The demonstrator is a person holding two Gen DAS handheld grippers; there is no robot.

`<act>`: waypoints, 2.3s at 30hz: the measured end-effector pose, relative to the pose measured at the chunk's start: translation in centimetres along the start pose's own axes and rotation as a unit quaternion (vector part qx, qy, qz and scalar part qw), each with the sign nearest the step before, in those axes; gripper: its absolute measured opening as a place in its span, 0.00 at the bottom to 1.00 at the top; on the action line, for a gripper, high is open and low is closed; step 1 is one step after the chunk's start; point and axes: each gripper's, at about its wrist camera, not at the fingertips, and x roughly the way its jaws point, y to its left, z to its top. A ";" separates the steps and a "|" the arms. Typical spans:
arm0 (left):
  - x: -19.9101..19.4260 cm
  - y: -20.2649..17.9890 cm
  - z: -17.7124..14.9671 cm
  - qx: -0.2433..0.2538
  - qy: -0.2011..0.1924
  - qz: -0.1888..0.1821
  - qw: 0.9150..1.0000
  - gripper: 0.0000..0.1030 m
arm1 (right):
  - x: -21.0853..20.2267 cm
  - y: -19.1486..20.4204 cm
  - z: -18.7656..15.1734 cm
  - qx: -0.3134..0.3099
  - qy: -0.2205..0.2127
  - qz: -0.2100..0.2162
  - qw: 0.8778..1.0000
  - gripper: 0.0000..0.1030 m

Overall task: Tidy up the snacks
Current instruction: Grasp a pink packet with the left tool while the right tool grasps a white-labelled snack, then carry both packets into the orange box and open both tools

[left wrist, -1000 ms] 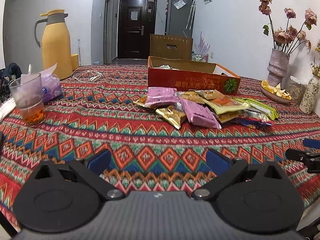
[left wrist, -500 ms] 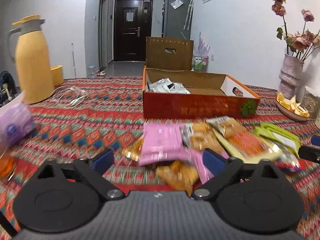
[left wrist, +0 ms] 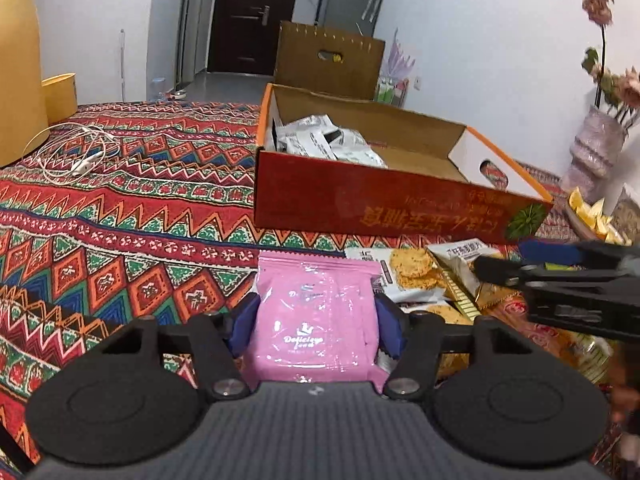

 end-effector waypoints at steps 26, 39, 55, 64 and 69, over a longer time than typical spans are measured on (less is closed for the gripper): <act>-11.9 -0.7 -2.9 -0.012 -0.055 0.027 0.998 0.61 | -11.8 0.4 -5.9 0.008 -0.048 0.010 0.999 0.40; -18.2 -3.2 -9.9 -0.013 -0.021 0.032 0.999 0.61 | -18.5 -0.2 -12.4 0.029 -0.023 0.008 0.999 0.40; -17.7 -3.8 -6.8 0.008 -0.043 0.021 0.999 0.61 | -18.9 -0.5 -11.2 0.024 -0.040 0.027 0.999 0.40; -11.2 -3.4 4.8 0.047 -0.069 -0.024 0.996 0.61 | -15.3 -3.3 0.5 -0.022 -0.117 0.058 0.991 0.41; -4.1 -3.3 11.1 0.045 -0.041 -0.027 0.998 0.61 | -6.7 -3.6 8.0 -0.036 -0.074 0.083 0.993 0.40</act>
